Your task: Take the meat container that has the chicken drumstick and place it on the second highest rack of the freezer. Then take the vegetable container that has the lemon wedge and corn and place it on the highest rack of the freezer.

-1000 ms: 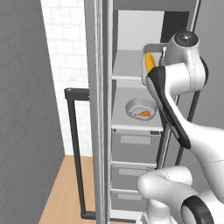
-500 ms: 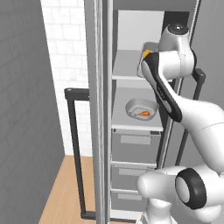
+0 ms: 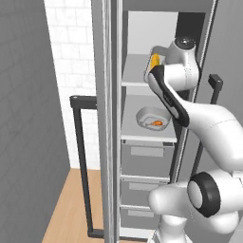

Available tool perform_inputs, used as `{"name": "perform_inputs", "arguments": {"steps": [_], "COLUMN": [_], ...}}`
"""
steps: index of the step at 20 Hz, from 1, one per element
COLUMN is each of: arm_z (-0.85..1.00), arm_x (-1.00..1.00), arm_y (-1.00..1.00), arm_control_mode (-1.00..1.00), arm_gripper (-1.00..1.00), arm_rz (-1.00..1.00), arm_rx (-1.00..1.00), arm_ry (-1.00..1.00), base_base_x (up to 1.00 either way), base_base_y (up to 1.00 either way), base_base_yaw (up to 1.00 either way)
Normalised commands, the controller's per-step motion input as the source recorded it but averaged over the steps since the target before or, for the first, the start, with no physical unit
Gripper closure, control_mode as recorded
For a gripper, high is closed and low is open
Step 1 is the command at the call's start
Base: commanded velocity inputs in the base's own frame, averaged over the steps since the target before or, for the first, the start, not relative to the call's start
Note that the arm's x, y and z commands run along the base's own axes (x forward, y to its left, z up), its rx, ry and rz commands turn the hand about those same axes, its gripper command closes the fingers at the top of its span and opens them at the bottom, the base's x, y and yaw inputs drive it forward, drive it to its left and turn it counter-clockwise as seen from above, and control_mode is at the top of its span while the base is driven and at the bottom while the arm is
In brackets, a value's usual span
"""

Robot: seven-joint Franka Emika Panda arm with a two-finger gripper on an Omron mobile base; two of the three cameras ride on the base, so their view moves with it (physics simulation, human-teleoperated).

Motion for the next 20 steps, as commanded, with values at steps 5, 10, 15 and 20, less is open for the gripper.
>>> {"name": "perform_inputs", "arguments": {"steps": [5,10,15,20], "arm_z": [0.01,0.0,0.0,-0.05], "arm_x": [0.5,0.54,0.6,0.61], "arm_y": [-0.05,-0.05,-0.22,-0.12], "arm_control_mode": [-1.0,-1.0,-1.0,-1.0], "arm_gripper": [1.0,1.0,1.0,1.0], "arm_rz": [0.0,0.0,0.0,0.0], "arm_rx": [0.0,0.0,0.0,0.0], "arm_ry": [0.04,0.07,0.03,0.02], "base_base_x": [0.0,0.0,0.0,0.0], "base_base_y": [0.0,0.0,0.0,0.0], "base_base_yaw": [0.0,0.0,0.0,0.0]}}
